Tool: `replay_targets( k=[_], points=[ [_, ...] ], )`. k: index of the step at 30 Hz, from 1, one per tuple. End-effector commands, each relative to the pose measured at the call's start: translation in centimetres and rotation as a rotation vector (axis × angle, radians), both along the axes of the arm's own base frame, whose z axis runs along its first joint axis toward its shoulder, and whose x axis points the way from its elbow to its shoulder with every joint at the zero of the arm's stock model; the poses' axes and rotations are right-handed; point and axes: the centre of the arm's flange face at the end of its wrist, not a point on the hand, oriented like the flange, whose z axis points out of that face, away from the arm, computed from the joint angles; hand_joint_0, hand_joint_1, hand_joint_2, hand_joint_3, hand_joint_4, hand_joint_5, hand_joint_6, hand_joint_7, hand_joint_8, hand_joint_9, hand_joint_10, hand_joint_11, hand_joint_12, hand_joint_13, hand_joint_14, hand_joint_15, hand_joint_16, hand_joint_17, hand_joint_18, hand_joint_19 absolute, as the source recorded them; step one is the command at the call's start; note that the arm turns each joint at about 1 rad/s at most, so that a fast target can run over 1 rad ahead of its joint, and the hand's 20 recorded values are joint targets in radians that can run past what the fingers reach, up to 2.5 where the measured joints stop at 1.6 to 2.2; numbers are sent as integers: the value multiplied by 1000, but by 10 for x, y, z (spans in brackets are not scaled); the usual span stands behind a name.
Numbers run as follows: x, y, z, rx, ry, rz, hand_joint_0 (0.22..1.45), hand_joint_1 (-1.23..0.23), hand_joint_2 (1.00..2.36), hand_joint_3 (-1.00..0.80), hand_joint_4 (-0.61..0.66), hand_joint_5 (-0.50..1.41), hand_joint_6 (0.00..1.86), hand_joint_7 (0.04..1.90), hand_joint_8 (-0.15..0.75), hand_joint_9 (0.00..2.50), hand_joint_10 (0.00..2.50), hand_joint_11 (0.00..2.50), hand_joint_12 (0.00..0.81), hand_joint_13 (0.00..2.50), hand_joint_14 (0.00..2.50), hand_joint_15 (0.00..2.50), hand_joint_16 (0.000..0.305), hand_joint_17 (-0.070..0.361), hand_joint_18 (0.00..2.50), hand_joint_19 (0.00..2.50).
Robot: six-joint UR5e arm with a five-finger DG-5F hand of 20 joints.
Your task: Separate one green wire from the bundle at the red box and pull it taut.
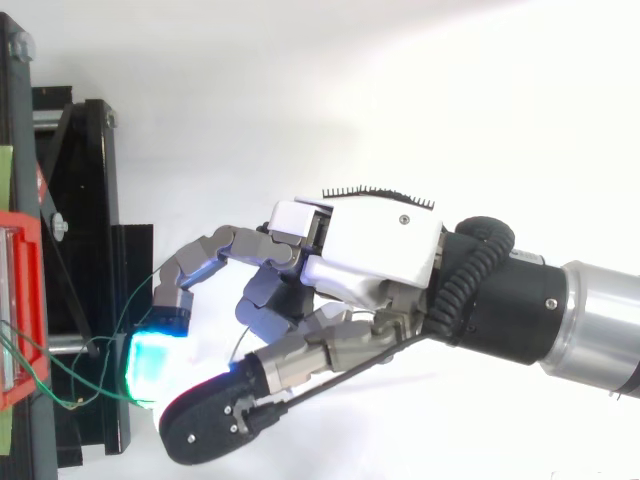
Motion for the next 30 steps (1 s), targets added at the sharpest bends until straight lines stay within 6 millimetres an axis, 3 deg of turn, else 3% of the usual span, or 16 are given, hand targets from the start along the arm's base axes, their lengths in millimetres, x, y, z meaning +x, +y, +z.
replay_targets(
  k=[1, 5, 13, 18, 24, 30],
  points=[
    [0, 0, 0, 0, 1, 0, 498, -831, 1000, -500, 88, -229, 916, 882, 243, 1181, 2500, 1206, 323, 1780, 1205, 1034, 54, 120, 1308, 738],
    [0, 0, 0, 0, -2, -3, 582, -867, 1000, -500, 61, -236, 918, 911, 218, 1108, 2500, 1258, 291, 1750, 1100, 1096, 49, 110, 1246, 756],
    [0, 0, 0, 1, -2, 0, 663, -815, 1004, -459, 53, -241, 927, 895, 210, 1046, 2500, 1223, 279, 1725, 1176, 1050, 48, 108, 1231, 781],
    [0, 0, -1, 0, 0, 0, 651, -785, 1015, -325, 34, -239, 935, 970, 212, 1042, 2500, 1198, 277, 1699, 1305, 990, 49, 109, 1231, 800],
    [0, 0, -1, 0, 0, 0, 636, -751, 1015, -316, 47, -238, 939, 981, 219, 1053, 2500, 1219, 278, 1690, 1352, 957, 50, 113, 1233, 811],
    [0, 0, -1, 0, 1, 0, 573, -672, 1000, -500, 73, -232, 937, 904, 231, 1069, 2500, 1220, 287, 1689, 1368, 939, 52, 116, 1237, 806]
  ],
)
